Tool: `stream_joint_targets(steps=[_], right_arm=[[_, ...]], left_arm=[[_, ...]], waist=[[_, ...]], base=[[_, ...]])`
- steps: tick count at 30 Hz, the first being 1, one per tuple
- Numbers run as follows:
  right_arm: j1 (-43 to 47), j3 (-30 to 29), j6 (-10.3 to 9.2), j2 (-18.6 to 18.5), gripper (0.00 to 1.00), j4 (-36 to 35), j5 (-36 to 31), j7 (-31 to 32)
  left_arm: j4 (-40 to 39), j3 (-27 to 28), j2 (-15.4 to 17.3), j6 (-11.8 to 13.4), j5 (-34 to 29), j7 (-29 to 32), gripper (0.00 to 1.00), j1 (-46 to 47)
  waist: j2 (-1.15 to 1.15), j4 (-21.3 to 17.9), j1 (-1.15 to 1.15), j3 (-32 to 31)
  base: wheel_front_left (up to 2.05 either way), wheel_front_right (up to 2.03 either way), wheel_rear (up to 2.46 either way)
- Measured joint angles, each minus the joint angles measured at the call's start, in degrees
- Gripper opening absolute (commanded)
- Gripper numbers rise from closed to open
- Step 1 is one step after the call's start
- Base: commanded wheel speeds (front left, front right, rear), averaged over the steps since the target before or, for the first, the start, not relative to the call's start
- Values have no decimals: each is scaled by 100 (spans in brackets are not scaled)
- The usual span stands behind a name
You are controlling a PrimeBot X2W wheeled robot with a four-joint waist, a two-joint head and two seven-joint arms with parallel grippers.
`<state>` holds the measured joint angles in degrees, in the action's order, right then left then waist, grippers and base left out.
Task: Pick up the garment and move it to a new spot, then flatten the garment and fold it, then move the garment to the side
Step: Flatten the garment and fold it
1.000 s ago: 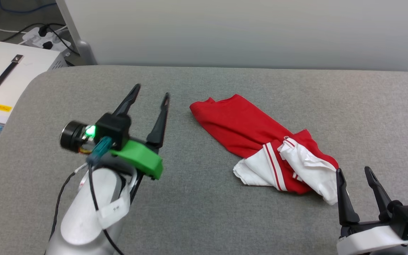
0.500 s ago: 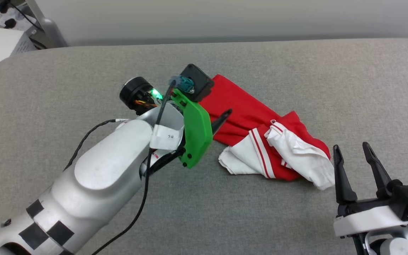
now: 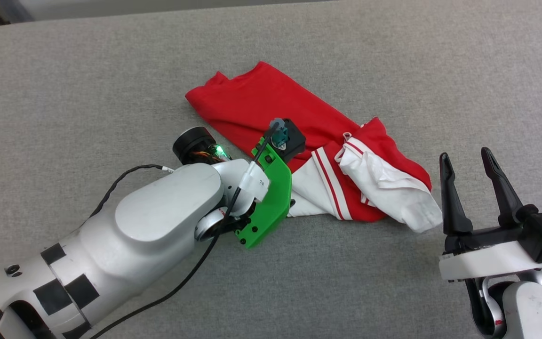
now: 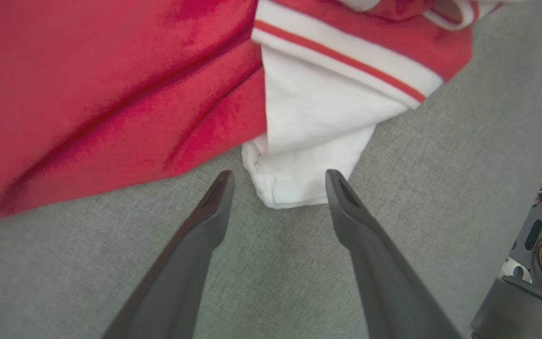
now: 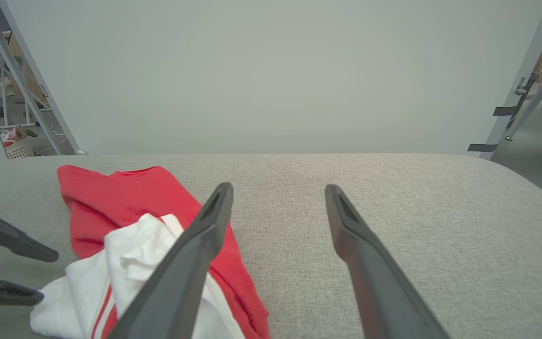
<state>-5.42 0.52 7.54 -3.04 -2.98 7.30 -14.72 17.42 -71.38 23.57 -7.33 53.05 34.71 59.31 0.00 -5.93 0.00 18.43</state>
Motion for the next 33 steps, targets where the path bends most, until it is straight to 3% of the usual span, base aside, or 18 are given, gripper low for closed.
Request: stream_joint_targets(steps=[11,12,13,14,22,25,28,33], right_arm=[[-189,1,0,5,100,2,29,0],[-189,-5,0,7,100,3,51,-1],[-189,-21,0,7,100,4,57,0],[-189,-38,0,7,100,9,57,0],[-156,-73,0,8,100,45,53,-1],[-71,-87,0,10,100,48,52,0],[55,-119,0,10,100,56,52,0],[235,-189,0,13,100,51,49,-1]], left_arm=[[183,14,-175,0,-517,470,100,-38],[137,43,-167,0,-539,492,62,-58],[109,66,-153,0,-549,467,16,-68],[89,74,-151,1,-579,424,0,-81],[102,-135,-189,0,-470,-907,0,-193],[13,81,-125,0,-279,-1481,0,-288],[-91,448,164,78,-70,-1945,0,-417],[-164,798,966,482,51,-2357,0,-923]], waist=[[0,-251,0,580],[0,-267,0,606],[0,-275,0,622],[0,-271,0,624],[0,-144,0,363],[0,-54,0,176],[0,42,0,-9],[0,264,0,-231]], base=[[0,0,0],[0,0,0],[0,0,0],[0,0,0],[0,0,0],[0,0,0],[0,0,0],[0,0,0]])
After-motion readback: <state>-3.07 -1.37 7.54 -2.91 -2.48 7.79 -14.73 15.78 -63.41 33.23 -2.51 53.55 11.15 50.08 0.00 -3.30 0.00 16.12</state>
